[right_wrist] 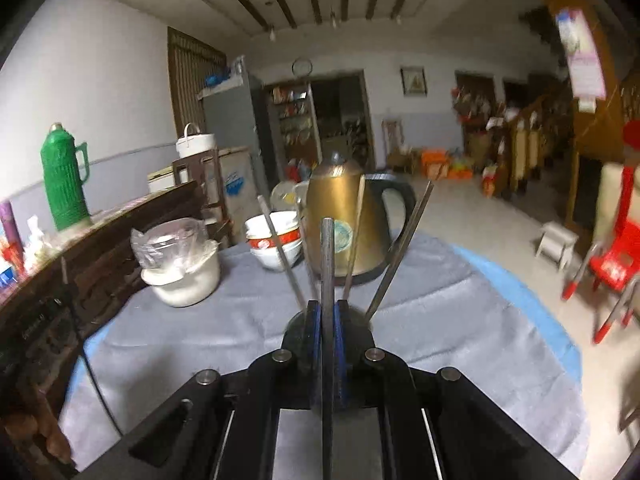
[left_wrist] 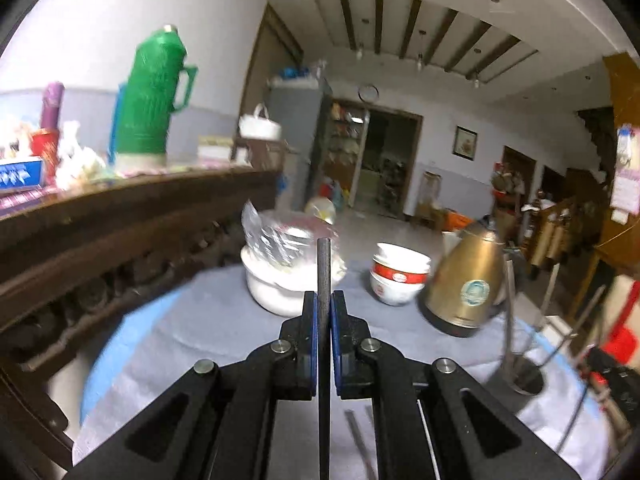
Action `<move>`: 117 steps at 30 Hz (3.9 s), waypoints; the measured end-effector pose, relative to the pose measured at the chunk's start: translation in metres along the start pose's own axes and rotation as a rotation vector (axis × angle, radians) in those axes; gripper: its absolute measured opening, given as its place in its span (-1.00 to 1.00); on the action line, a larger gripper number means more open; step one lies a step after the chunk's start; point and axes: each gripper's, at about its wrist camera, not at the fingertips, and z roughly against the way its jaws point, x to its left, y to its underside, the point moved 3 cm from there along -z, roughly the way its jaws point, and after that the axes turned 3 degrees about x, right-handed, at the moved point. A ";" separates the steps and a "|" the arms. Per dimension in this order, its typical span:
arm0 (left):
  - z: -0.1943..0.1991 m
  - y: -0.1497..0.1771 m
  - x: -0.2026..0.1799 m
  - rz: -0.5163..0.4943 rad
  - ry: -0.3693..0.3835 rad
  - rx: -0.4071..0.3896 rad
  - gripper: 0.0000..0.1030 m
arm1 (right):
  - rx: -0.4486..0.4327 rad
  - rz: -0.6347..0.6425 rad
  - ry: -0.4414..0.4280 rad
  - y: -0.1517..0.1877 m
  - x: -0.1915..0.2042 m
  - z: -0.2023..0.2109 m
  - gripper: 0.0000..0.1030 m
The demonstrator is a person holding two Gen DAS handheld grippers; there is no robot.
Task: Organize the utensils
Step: 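Lift both chopsticks and carry them toward the grey cup with both tools, then lower both chopsticks into the grey cup and open both tools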
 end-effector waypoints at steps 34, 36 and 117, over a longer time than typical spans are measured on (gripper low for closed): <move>0.152 0.038 0.053 0.066 0.171 0.083 -0.88 | -0.019 -0.035 -0.054 0.048 -0.027 0.142 -0.84; 0.154 0.035 0.054 0.081 0.177 0.082 -0.88 | -0.034 -0.039 -0.057 0.043 -0.028 0.145 -0.84; -0.027 -0.059 -0.158 0.018 0.391 0.361 -0.88 | 0.018 -0.145 -0.135 -0.069 -0.057 0.011 -0.84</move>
